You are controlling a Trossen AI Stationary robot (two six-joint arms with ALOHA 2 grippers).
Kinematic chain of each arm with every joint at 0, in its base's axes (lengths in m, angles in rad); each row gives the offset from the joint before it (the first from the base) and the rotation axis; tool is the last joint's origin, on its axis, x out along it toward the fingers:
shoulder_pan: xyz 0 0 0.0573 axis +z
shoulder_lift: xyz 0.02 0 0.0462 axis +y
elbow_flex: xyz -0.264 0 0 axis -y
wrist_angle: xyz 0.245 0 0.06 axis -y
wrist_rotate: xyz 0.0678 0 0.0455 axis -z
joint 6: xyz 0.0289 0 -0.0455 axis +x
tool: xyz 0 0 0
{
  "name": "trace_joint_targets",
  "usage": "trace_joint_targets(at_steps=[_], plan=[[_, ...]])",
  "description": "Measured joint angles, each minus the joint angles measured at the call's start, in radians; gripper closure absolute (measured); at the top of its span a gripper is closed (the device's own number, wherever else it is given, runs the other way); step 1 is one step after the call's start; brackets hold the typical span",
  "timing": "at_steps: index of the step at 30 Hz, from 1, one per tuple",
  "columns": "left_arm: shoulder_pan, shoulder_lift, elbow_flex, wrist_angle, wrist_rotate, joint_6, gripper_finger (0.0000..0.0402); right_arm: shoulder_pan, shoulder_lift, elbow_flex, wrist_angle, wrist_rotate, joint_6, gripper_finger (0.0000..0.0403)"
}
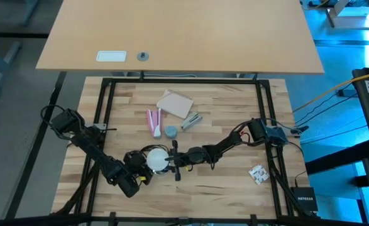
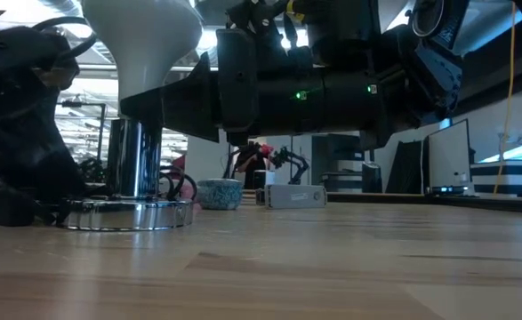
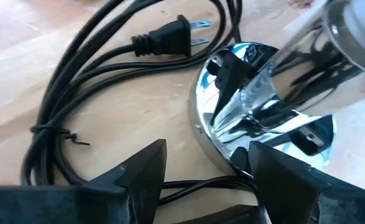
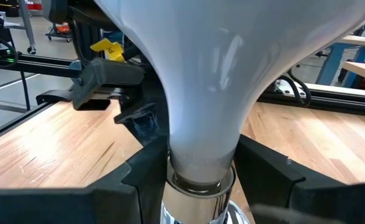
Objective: Screw lightbulb
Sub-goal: Insert the lightbulb into the lamp
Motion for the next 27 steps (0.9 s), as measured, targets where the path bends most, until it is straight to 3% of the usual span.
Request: trace_joint_targets(at_steps=[14, 27], plan=[[0.0, -0.001, 0.0, 0.045, 0.045, 0.02, 0.018, 0.0, 0.0, 0.0, 0.0, 0.001, 0.0, 0.0217], [-0.001, -0.001, 0.0, -0.036, -0.024, -0.024, 0.018, 0.0, 0.0, 0.0, -0.001, 0.002, 0.0, 0.0217]])
